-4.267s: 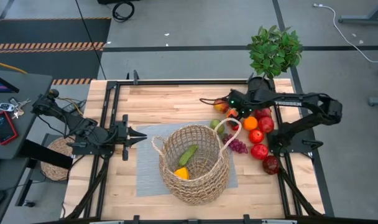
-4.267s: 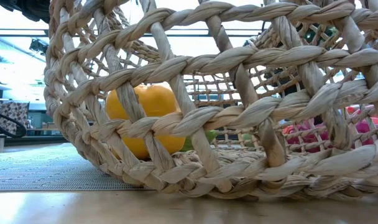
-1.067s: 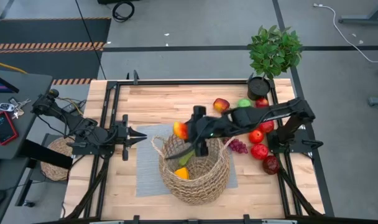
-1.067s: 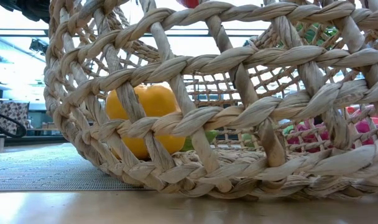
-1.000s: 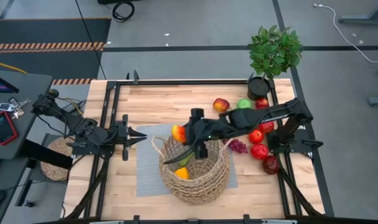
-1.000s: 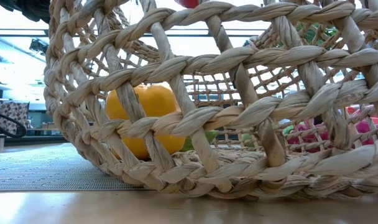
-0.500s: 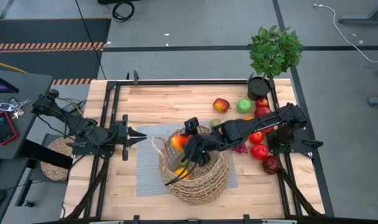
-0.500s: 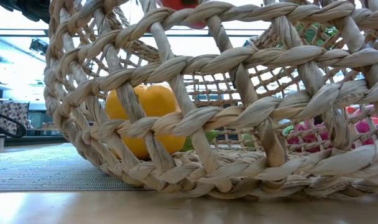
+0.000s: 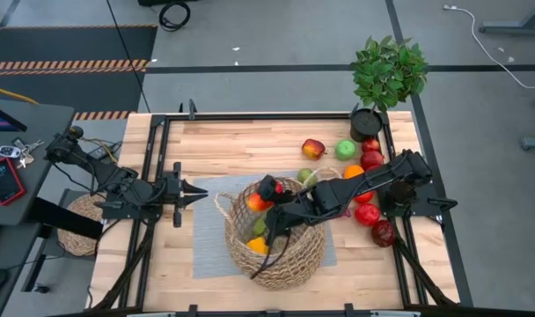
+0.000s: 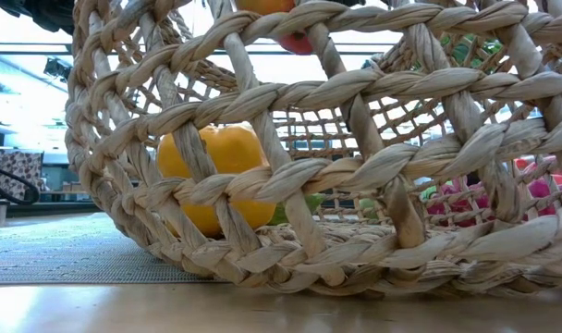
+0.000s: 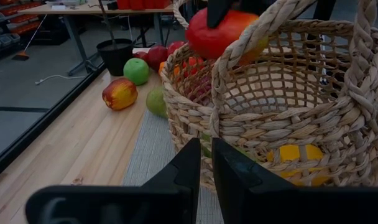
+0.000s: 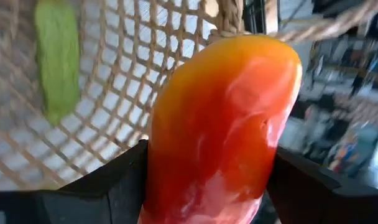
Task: Build produce basket
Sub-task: Put the mango into the basket
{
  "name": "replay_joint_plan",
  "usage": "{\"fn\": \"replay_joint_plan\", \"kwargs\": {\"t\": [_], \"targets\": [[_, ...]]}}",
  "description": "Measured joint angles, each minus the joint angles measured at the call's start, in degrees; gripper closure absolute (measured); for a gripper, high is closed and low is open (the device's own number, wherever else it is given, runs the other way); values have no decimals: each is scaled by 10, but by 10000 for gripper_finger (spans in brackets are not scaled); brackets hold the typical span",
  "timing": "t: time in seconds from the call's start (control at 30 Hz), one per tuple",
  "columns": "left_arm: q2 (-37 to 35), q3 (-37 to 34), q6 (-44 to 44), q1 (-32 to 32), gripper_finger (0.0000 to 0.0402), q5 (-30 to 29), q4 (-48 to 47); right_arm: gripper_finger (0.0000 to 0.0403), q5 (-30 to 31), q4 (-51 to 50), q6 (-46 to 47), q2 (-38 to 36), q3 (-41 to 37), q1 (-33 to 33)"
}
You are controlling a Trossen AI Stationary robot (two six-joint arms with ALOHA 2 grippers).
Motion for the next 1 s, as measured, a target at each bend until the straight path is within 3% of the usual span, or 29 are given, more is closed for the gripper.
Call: {"fn": "replay_joint_plan", "kwargs": {"t": [0.27,0.37,0.5,0.6,1.0], "targets": [[0,0,0,0,353,0,0,118,48,-12,-199,-2,-22,7],[0,0,0,0,353,0,0,118,79,-10,-224,0,-35,10],[0,0,0,0,353,0,0,118,64,-6,-205,0,-49,10],[0,0,0,0,353,0,0,118,21,17,-144,-2,-49,7],[0,0,0,0,353,0,0,118,-291,68,114,-43,-48,-41]]}}
